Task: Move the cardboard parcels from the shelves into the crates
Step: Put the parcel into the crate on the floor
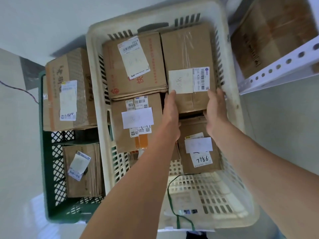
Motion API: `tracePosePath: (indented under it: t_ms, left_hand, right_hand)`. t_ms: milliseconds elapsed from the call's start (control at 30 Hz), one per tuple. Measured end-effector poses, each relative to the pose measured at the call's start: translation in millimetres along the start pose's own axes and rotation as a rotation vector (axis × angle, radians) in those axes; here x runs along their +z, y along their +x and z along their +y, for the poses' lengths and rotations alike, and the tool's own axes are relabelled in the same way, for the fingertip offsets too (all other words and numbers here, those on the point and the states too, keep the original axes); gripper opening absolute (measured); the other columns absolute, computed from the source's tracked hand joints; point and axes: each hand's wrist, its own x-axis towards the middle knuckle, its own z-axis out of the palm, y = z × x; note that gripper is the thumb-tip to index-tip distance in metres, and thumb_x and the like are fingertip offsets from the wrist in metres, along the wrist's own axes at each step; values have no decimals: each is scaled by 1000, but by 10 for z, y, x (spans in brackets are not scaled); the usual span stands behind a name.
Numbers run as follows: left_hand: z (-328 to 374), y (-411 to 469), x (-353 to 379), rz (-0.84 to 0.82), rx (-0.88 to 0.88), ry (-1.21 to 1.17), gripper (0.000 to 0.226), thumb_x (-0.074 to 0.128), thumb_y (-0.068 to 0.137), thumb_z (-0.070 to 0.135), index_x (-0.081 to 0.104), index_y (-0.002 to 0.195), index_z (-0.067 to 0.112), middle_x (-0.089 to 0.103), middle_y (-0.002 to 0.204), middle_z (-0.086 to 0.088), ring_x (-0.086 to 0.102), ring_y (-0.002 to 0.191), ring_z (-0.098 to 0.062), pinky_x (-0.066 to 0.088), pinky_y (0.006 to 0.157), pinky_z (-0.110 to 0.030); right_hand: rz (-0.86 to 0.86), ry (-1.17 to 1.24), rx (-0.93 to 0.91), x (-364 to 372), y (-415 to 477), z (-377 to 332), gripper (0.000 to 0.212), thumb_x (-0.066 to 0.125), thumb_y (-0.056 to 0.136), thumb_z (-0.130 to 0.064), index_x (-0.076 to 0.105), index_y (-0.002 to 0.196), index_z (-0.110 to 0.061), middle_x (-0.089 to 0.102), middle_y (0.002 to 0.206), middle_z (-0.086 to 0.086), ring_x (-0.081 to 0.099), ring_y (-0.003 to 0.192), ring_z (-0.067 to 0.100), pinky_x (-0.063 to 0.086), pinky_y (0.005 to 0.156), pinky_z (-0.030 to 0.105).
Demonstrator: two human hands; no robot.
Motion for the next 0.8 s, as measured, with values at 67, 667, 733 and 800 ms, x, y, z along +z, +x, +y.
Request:
tracePosePath:
  t_ms: [67,667,733,800]
  left_hand:
    - [-31,16,-15,-13,6,5,78,51,99,73,25,168,51,30,176,10,28,162,-30,29,125,-60]
    - [4,91,21,54,-99,-399,79,72,96,53,40,164,30,48,162,-8,41,155,-38,30,130,-48]
    - [17,-40,4,52,-88,-332,86,69,98,57,32,169,28,37,173,-5,33,160,-37,29,130,-49]
    - [27,-186,-54,43,-71,-233,86,64,100,60,29,171,28,31,177,-3,33,161,-35,30,130,-50]
  right_hand:
    - [5,51,9,34,39,-13,44,43,105,-36,51,148,-36,58,150,-10,52,138,19,38,121,54]
    - [0,485,178,-25,-363,-104,58,58,107,-38,39,161,-31,47,161,1,45,150,23,39,117,43]
    - [-49,458,142,-197,-498,-117,61,55,109,-39,34,165,-28,42,167,0,41,154,19,34,123,45]
    - [-104,409,104,-353,-667,-153,62,49,111,-43,31,167,-24,38,170,-1,40,155,16,35,123,42]
